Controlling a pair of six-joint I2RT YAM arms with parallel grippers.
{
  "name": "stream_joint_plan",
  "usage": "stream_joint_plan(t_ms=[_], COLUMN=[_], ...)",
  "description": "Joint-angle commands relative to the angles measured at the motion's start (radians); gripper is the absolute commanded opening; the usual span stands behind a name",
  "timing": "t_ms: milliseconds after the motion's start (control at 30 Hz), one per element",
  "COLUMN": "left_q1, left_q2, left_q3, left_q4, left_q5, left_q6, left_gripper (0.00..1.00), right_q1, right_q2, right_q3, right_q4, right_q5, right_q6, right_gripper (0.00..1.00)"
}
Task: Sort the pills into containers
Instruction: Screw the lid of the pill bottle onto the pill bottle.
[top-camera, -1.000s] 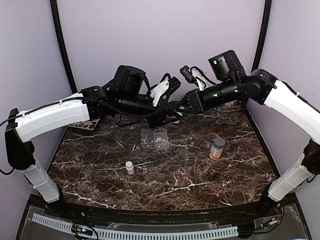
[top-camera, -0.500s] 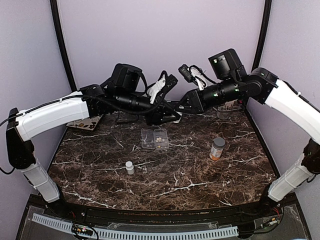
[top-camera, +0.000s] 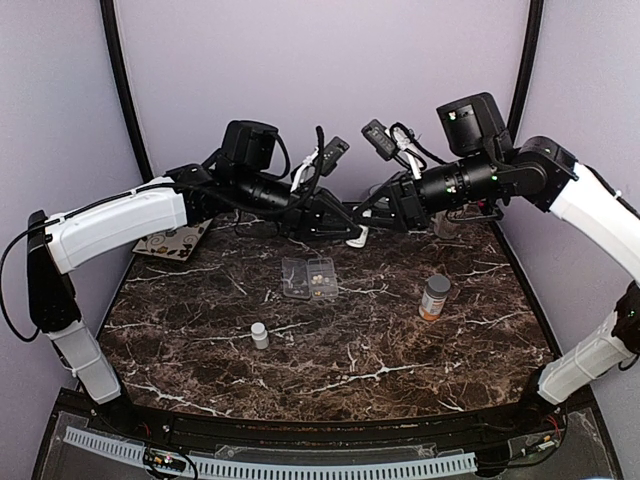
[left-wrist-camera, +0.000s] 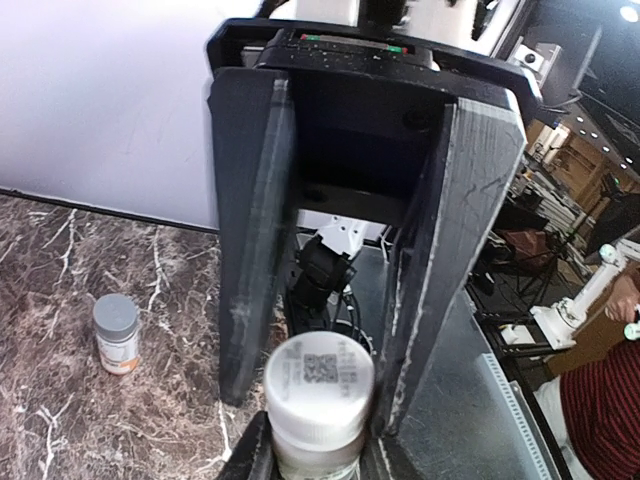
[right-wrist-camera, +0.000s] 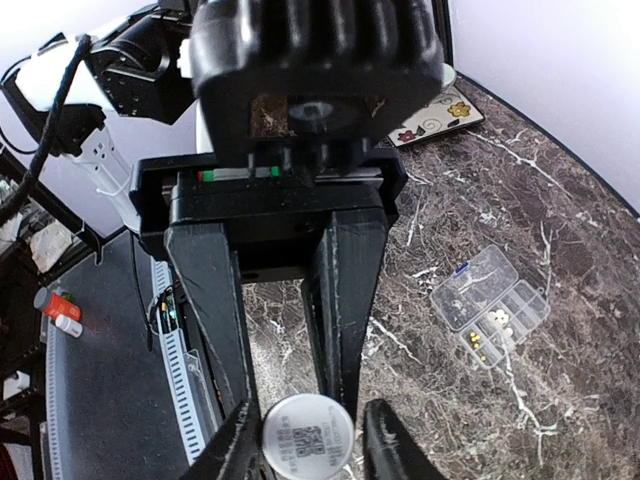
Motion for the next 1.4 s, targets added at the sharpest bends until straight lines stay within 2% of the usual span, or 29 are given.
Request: stream_joint_plan(t_ms=[0, 267, 633, 1367], left_q1=[0.006, 0.004, -0.004, -0.028], left_q2=[-0.049, -0.049, -0.069, -0.069], left_q3=[0.095, 0.092, 0.068, 0.059], left_q4=[0.192, 0.149, 0.105, 0.049], left_q5=[0.028, 0.0, -0.138, -0.223], left_q6=[0.0, 0.044, 0.106, 0.161], left_gripper=[0.0, 0.0, 0.0, 0.0], right_q1=[0.036, 0.037, 0.024, -0.005], right_q2=[0.048, 0.044, 0.013, -0.087], right_q3=[-0.034, -0.017, -0.028, -0.061], right_q4=[-0.154, -0.14, -0.095, -0.017], right_q5=[-0.061, -0.058, -0.06, 0.051], right_q6=[-0.025, -0.013, 0.022, 0.079], right_gripper=[0.41, 0.46, 0.5, 0.52])
